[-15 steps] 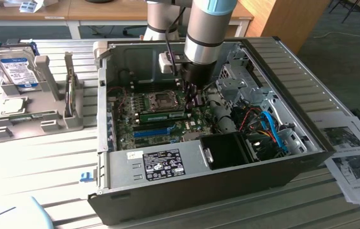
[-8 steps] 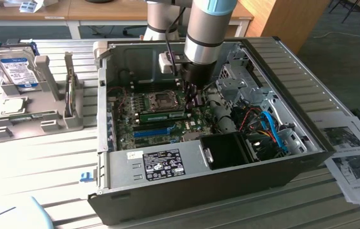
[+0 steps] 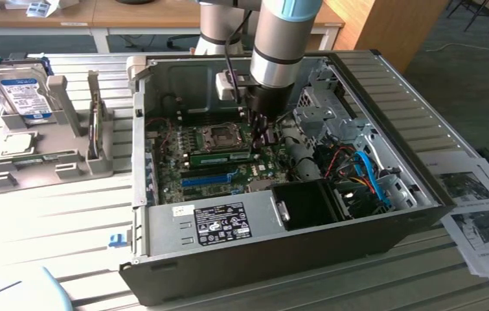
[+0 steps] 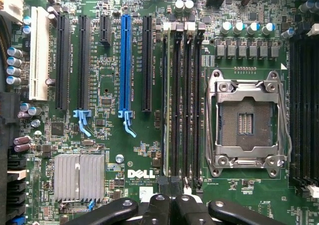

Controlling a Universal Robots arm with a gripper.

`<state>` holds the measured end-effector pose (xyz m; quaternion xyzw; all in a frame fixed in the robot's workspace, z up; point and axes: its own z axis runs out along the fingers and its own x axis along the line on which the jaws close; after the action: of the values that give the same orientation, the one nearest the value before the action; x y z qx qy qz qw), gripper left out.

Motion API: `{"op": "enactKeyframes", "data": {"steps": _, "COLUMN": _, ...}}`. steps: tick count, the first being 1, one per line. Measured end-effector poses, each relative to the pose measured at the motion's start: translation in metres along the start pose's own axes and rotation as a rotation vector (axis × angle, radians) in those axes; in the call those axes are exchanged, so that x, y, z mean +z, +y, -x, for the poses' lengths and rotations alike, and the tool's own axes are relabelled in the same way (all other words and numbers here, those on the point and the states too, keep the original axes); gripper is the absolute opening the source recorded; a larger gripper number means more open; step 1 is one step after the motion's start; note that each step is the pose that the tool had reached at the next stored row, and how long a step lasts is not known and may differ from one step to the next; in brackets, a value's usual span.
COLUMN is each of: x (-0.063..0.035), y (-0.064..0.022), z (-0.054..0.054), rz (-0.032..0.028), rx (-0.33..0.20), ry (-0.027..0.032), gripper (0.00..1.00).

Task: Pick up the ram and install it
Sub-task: 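Press down the ram until it locks into place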

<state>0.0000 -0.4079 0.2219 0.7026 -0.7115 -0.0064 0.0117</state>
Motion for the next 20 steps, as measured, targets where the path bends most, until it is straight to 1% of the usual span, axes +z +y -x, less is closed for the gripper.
{"op": "enactKeyframes", "data": {"steps": 4, "x": 0.0002, "y": 0.0, "z": 0.0, "rz": 0.0001, "rx": 0.0, "ry": 0.0, "gripper": 0.09}}
{"op": "enactKeyframes", "data": {"steps": 8, "x": -0.0016, "y": 0.0001, "z": 0.0, "rz": -0.0001, "rx": 0.0, "ry": -0.0016, "gripper": 0.09}}
{"op": "enactKeyframes", "data": {"steps": 10, "x": -0.0051, "y": 0.0001, "z": 0.0, "rz": 0.0001, "rx": 0.0, "ry": -0.0002, "gripper": 0.09}}
{"op": "enactKeyframes", "data": {"steps": 20, "x": -0.0221, "y": 0.0, "z": 0.0, "rz": 0.001, "rx": 0.0, "ry": 0.0005, "gripper": 0.09}}
